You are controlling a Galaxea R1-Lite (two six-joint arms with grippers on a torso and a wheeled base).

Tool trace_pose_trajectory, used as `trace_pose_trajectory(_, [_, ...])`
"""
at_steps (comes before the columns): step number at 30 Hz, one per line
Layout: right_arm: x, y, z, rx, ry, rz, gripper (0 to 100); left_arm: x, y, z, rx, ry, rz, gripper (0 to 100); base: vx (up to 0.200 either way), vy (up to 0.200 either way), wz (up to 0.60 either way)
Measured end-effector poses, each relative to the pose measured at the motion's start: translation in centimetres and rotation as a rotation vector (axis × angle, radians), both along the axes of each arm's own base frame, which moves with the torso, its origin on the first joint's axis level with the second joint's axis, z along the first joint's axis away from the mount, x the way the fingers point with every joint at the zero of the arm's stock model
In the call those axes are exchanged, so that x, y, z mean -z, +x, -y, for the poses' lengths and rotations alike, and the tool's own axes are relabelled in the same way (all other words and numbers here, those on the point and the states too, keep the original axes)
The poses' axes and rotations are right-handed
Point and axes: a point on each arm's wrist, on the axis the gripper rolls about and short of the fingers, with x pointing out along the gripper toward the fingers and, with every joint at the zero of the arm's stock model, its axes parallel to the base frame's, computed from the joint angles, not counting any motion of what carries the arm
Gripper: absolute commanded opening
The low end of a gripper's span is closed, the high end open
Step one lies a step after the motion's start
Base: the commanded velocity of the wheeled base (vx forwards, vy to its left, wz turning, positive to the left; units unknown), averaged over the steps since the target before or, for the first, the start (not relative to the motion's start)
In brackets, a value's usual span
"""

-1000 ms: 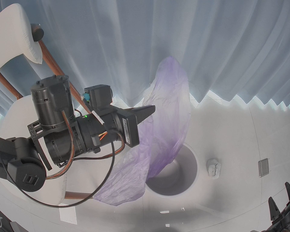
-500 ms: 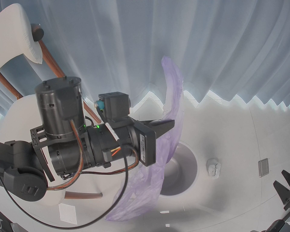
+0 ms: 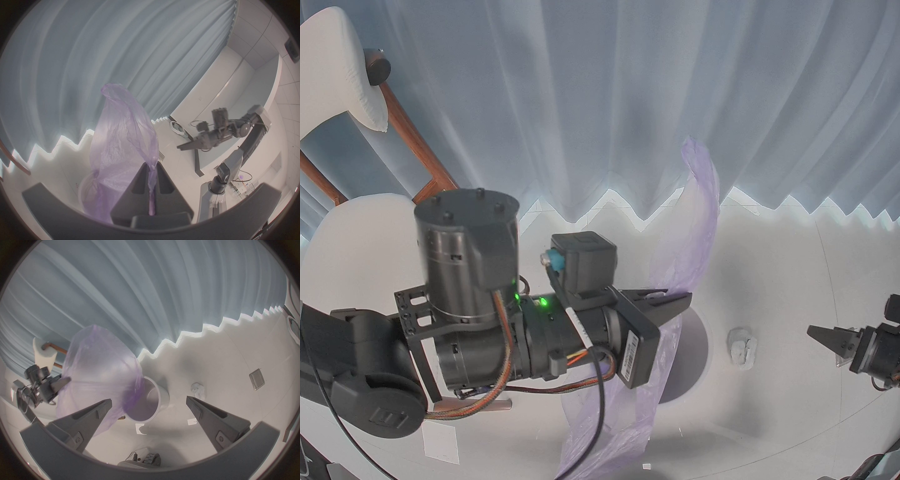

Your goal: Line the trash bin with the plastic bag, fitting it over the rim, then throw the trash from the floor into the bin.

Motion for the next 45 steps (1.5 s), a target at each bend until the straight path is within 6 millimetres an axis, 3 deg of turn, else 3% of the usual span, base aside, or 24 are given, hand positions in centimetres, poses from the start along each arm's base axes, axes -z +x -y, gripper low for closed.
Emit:
trace_pose_trajectory(9, [1.4, 7.3, 0.5, 0.025, 0.021, 0.066, 100, 1.8, -0.8, 1.0, 0.049, 0.061, -0.012, 0, 0.000, 0.000, 0.00])
trace_pose_trajectory(15, [3.7, 11.1, 0.9, 0.026, 0.019, 0.093, 100, 2.8, -1.3, 0.8, 0.064, 0.096, -0.012, 0, 0.000, 0.000, 0.00])
trace_pose_trajectory(16, [4.1, 11.7, 1.0, 0.026, 0.019, 0.103, 0, 2.9, -1.3, 0.7, 0.065, 0.101, -0.010, 0, 0.000, 0.000, 0.00])
trace_pose_trajectory(29, [8.7, 19.3, 0.9, 0.055, -0.012, 0.217, 0, 2.7, -0.7, -0.6, 0.030, 0.116, 0.033, 0, 0.000, 0.000, 0.00])
trace_pose_trajectory(35, [9.9, 19.9, -1.5, -0.016, -0.006, 0.204, 0, 2.6, 0.0, -1.3, -0.002, 0.120, 0.045, 0, 0.000, 0.000, 0.00])
trace_pose_trajectory(45, [11.0, 19.4, -7.4, -0.155, -0.001, 0.198, 0, 2.7, 1.5, -1.4, -0.037, 0.119, 0.046, 0, 0.000, 0.000, 0.00])
